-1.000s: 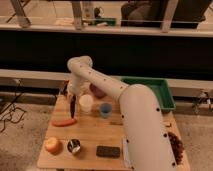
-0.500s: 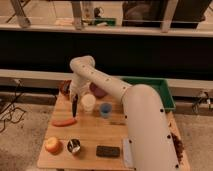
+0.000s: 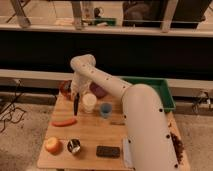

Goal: Wipe red bowl with brush

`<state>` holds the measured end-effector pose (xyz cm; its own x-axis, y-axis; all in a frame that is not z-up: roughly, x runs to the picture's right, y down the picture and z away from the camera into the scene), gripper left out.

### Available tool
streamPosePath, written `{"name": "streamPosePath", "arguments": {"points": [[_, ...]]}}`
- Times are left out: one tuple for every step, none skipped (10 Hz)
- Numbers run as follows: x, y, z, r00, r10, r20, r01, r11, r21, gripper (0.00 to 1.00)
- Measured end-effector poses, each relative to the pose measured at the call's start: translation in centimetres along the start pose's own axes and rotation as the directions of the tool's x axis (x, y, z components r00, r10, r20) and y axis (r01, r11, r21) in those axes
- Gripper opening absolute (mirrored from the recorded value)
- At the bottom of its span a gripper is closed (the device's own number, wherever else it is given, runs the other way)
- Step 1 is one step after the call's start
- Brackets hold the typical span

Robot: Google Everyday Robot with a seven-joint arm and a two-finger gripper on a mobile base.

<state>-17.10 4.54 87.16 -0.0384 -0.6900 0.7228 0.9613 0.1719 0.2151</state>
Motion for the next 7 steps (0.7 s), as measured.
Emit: {"name": "streamPosePath", "arguments": {"points": [[0.3, 0.1, -0.1, 1.0, 0.005, -0.002, -0.005, 1.0, -0.005, 0.19], [0.6, 0.2, -0.1, 1.0, 0.007, -0.004, -0.007, 1.0, -0.009, 0.19], [0.8, 0.3, 0.0, 1.0, 0.008, -0.005, -0.008, 1.0, -0.012, 0.19], [1.1, 0.2, 0.1, 1.0, 0.01, -0.007, -0.01, 1.0, -0.014, 0.19], [1.4, 0.2, 0.2, 1.0, 0.011, -0.008, -0.011, 1.0, -0.017, 0.19], [1.8, 0.1, 0.4, 1.0, 0.011, -0.008, -0.011, 1.0, -0.019, 0.19], [2.2, -0.2, 0.5, 1.0, 0.01, -0.009, -0.01, 1.0, -0.022, 0.19]]}}
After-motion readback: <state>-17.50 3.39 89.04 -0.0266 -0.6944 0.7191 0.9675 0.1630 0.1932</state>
